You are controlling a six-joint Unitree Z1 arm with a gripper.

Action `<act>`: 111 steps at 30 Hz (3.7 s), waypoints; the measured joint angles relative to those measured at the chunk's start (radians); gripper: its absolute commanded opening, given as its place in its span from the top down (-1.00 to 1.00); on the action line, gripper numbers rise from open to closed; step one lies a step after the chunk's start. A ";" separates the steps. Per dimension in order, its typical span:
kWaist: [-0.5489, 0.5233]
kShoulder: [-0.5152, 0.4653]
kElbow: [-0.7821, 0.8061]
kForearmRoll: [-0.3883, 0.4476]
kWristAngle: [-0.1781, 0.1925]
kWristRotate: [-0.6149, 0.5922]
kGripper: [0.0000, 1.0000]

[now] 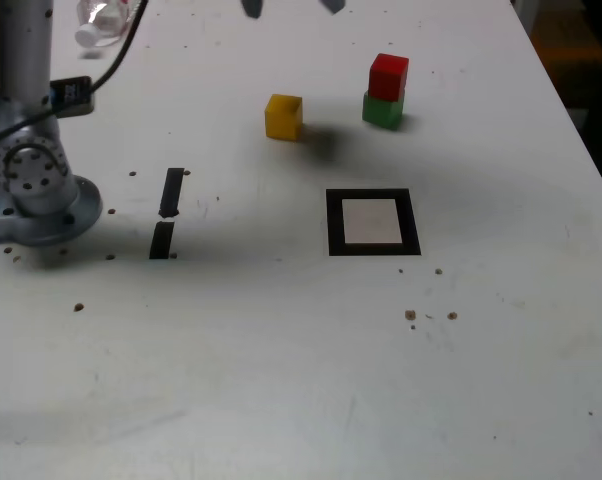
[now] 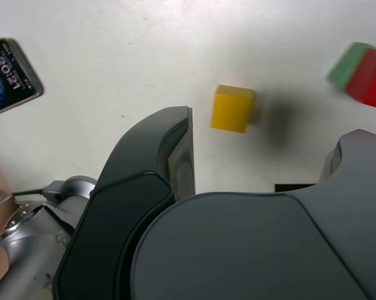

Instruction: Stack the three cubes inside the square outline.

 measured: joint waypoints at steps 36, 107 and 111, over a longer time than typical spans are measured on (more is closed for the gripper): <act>-0.092 0.258 -0.295 0.018 -0.028 0.016 -0.68; -0.060 0.266 -0.236 0.015 0.019 -0.002 0.40; -0.083 0.186 -0.172 0.017 0.022 -0.033 0.41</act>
